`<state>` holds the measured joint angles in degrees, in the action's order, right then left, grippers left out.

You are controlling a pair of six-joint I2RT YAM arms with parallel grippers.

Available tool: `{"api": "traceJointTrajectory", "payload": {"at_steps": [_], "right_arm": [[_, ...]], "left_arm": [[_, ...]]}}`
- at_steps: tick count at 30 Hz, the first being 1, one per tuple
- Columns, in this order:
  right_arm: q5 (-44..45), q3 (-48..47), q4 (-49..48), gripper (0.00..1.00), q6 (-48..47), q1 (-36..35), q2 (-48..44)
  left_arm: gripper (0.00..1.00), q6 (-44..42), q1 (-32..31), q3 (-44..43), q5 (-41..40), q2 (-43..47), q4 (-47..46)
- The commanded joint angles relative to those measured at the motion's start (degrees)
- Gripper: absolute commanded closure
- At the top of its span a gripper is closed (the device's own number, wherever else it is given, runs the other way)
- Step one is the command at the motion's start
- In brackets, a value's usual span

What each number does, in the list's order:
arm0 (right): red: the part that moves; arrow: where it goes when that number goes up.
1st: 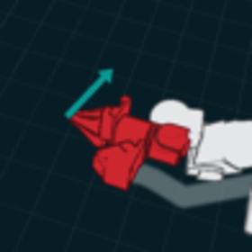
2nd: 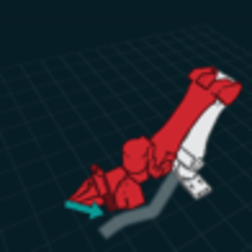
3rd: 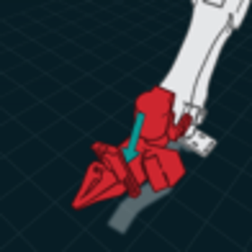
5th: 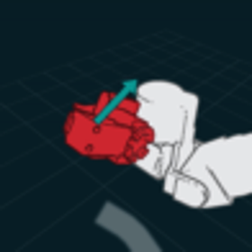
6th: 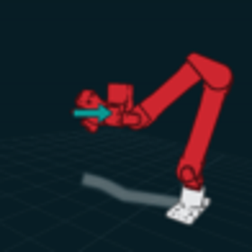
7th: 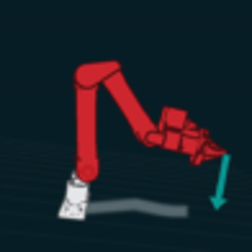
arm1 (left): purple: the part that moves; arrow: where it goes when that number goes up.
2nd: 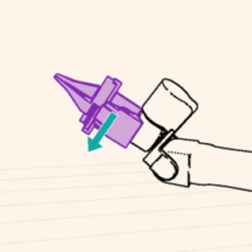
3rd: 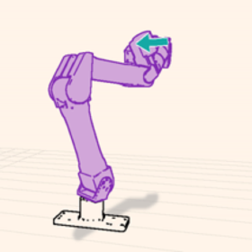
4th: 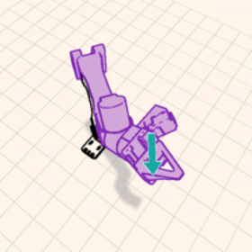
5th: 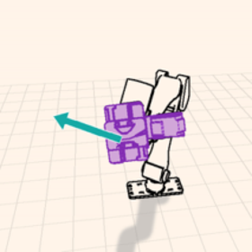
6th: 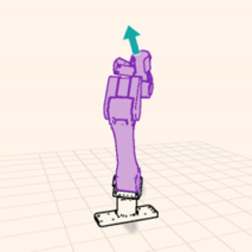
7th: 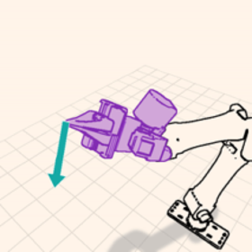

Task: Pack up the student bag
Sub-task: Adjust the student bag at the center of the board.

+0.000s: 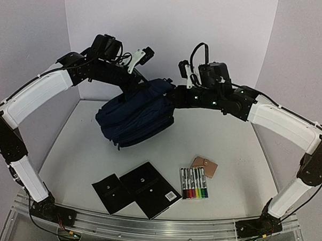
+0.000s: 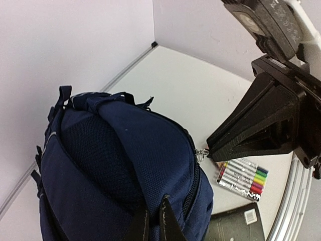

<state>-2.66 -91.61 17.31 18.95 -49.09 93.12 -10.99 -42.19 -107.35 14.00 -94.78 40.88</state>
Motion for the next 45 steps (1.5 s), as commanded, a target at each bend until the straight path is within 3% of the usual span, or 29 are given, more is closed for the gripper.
{"api": "traceJointTrajectory", "payload": {"at_steps": [1,6,12,14,18,21,25,28,31,38,45], "right_arm": [[7.31,-7.14,2.23,1.00,-2.92,1.35,-4.00],[4.51,-6.45,1.76,1.00,-2.26,1.31,-3.59],[10.78,0.31,3.50,1.00,-0.57,1.31,-1.63],[7.48,2.86,3.06,1.00,-0.34,1.28,0.54],[-9.19,7.72,-8.31,1.00,3.51,0.69,4.19],[-12.24,8.42,-15.03,1.00,5.29,-0.04,5.91],[-11.76,8.54,-15.77,1.00,5.35,-0.83,6.81],[-12.14,11.29,-16.46,0.99,3.50,-2.18,7.54],[-12.00,13.35,-16.77,0.76,5.54,-3.03,10.22],[-2.84,17.76,-22.89,0.47,18.16,-3.17,12.85],[-3.07,19.69,-28.27,0.42,22.79,-0.64,12.44]], "left_arm": [[1.00,4.93,2.30,-9.72,6.78,-0.71,-11.82],[1.00,10.44,6.38,-2.72,11.38,1.96,-15.63],[1.00,5.86,11.33,16.09,13.40,10.02,-15.71],[1.00,7.81,12.99,22.10,12.64,12.63,-16.89],[1.00,10.48,14.42,31.49,13.72,17.06,-19.53],[1.00,10.46,14.42,35.34,14.56,18.96,-20.12],[1.00,9.54,14.41,38.19,11.79,20.98,-19.45],[1.00,9.65,14.42,37.57,14.44,20.96,-18.24],[1.00,9.83,14.42,36.65,16.88,20.10,-17.55],[1.00,8.97,14.42,35.60,17.29,18.92,-15.91],[1.00,8.55,14.43,34.52,17.18,19.06,-14.35]]}}
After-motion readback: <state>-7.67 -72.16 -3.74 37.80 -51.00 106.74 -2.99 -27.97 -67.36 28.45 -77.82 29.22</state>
